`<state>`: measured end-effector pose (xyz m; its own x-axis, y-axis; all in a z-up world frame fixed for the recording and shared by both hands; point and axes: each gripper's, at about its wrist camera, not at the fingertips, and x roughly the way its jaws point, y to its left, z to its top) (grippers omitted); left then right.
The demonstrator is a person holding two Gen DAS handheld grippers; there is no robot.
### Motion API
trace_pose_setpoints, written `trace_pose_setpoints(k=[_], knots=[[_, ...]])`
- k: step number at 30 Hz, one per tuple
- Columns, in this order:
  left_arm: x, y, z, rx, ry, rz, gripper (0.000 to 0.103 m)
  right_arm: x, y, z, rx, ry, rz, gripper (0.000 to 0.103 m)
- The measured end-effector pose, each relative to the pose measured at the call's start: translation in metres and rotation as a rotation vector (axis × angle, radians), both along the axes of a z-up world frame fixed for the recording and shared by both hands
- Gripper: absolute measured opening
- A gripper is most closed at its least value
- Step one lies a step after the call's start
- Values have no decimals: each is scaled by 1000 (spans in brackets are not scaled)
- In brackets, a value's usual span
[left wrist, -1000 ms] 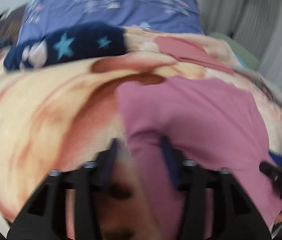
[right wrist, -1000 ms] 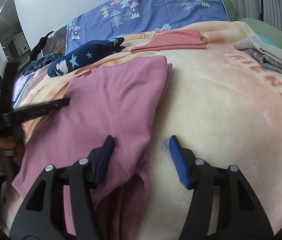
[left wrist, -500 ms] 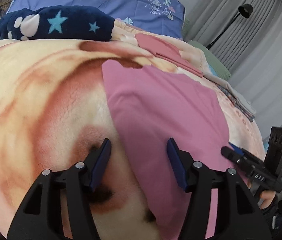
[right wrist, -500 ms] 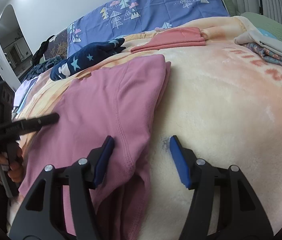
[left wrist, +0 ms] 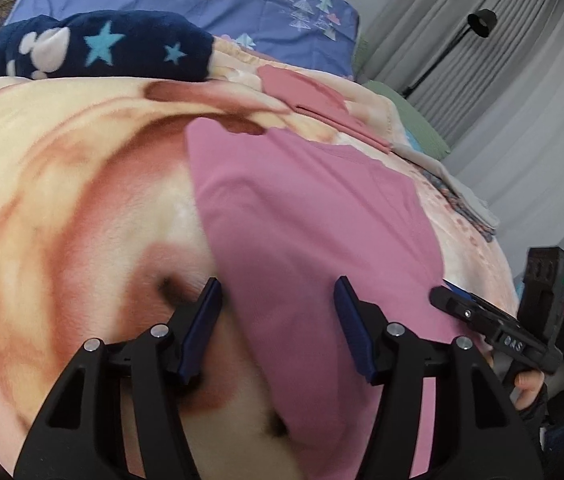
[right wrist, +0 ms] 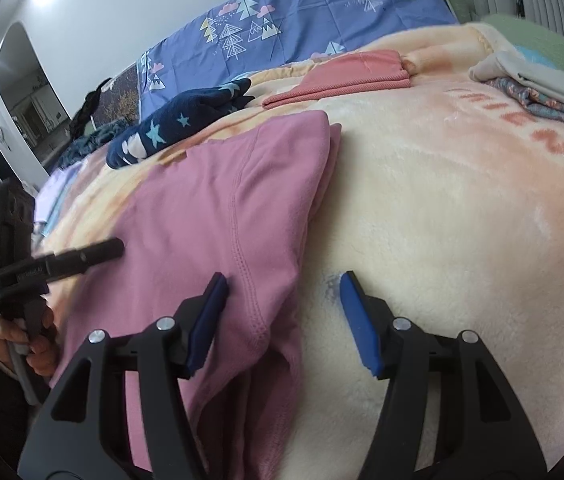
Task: Fold small clothes
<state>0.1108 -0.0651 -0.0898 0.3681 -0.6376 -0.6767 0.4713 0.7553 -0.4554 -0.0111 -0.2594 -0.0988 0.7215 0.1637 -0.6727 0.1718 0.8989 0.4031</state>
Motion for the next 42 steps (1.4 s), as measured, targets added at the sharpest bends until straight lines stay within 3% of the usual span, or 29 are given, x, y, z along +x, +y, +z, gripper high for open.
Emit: trace_pose_setpoints(k=[3, 7, 15, 26, 28, 33, 42], knots=[[8, -9, 0, 49, 1, -8, 59, 13, -11, 8, 75, 24, 2, 67], [21, -6, -8, 9, 40, 11, 62, 30, -20, 3, 132, 67, -18, 68], [16, -3, -12, -19, 15, 3, 63, 32, -11, -8, 94, -1, 29, 70], [12, -1, -12, -22, 4, 7, 63, 27, -30, -6, 239, -73, 49, 51], [12, -2, -12, -20, 6, 6, 63, 36, -29, -8, 224, -36, 46, 49], [20, -11, -13, 1, 13, -12, 63, 65, -20, -15, 189, 52, 96, 64], [19, -9, -13, -17, 6, -22, 59, 62, -17, -16, 164, 18, 114, 63]])
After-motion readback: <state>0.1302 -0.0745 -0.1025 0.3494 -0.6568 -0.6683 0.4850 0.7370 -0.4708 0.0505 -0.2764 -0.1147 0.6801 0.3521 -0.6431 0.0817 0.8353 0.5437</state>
